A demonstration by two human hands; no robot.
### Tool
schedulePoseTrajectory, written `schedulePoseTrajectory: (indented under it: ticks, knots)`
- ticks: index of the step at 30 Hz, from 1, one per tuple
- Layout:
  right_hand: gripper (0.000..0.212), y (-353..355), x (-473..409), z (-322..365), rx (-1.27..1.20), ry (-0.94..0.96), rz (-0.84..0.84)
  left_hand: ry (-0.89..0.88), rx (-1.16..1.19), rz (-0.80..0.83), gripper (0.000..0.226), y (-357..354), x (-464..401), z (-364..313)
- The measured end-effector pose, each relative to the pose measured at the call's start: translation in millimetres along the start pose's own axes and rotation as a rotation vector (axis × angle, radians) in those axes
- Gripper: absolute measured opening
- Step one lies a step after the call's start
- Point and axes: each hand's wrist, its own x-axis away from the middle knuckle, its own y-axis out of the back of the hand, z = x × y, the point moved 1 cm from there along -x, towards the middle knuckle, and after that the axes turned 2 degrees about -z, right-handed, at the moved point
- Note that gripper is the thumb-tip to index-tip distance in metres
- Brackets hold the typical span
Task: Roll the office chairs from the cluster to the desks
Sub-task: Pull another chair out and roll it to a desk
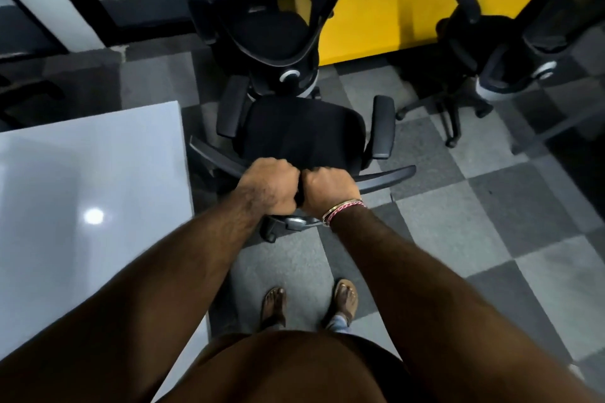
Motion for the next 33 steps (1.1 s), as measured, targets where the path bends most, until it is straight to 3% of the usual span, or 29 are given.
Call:
schedulePoseTrajectory:
  ticks: [8,22,33]
  knots:
    - [0.02,8.4,13.1,-11.3,0.085,-0.087,0.048,-0.082,-0.1,-0.021,0.024,-1.9,-12.8,-17.8]
    - [0.016,9.1,139.6,-71.8,0.07,-0.143,0.07,-0.092,-0.106,-0.011,0.019,-11.7,17.8,-155.7]
    - [0.019,-5.3,297.8,-129.8,0.057,-0.386,0.04,-0.416,-0.257,-0.063,0.024,-11.7,43.6,-306.0]
